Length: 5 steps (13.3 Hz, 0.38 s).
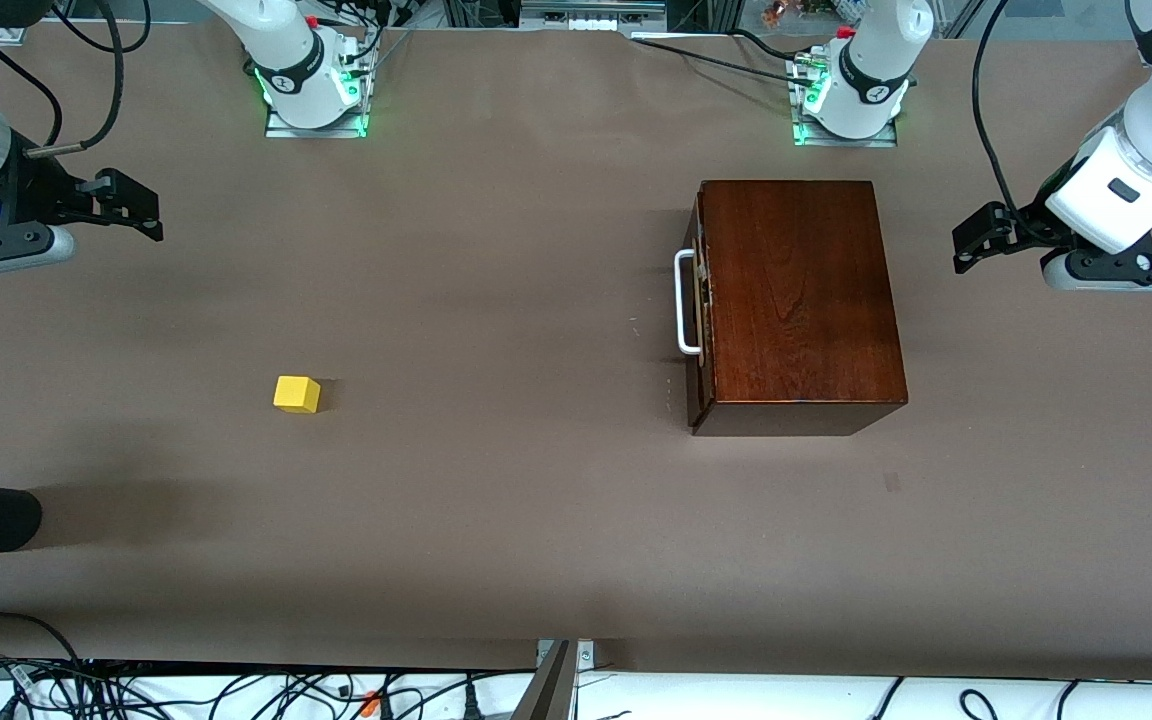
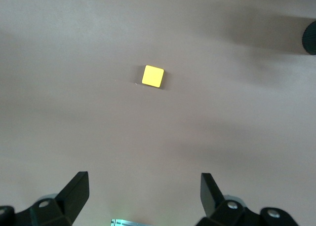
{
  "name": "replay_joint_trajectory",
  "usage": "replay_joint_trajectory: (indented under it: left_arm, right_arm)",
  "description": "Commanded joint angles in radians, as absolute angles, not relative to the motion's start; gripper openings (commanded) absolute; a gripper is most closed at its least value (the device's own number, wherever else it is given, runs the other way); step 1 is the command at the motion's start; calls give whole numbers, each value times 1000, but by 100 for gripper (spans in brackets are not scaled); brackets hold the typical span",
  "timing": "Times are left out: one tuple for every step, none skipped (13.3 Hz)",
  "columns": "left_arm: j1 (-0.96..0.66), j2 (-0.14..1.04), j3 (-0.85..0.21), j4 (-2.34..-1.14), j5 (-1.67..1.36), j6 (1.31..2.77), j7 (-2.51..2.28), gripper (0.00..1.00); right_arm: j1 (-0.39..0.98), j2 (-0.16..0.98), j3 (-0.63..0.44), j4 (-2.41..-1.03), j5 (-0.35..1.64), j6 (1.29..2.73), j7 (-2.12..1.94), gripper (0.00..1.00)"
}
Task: Open drawer, take yellow block, close drawer
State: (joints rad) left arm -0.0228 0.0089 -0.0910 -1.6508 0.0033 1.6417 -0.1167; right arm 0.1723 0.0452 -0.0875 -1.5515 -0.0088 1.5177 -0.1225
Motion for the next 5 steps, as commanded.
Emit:
replay_joint_trajectory:
  left_arm:
    - [-18, 3, -98, -1655, 17, 1640, -115, 100]
    - [-18, 3, -98, -1654, 17, 1638, -115, 100]
    - [-18, 3, -98, -1654, 17, 1638, -115, 100]
    - [-18, 3, -98, -1654, 17, 1637, -115, 100]
    - [-18, 3, -98, -1654, 15, 1635, -115, 100]
  right_arm:
    - [169, 55, -78, -1525, -25, 1505, -109, 100]
    - [169, 55, -80, -1525, -25, 1505, -109, 100]
    - [169, 55, -80, -1525, -25, 1505, -109, 100]
    - [169, 55, -80, -1525, -23, 1505, -109, 100]
    - [169, 55, -80, -1526, -23, 1505, -109, 100]
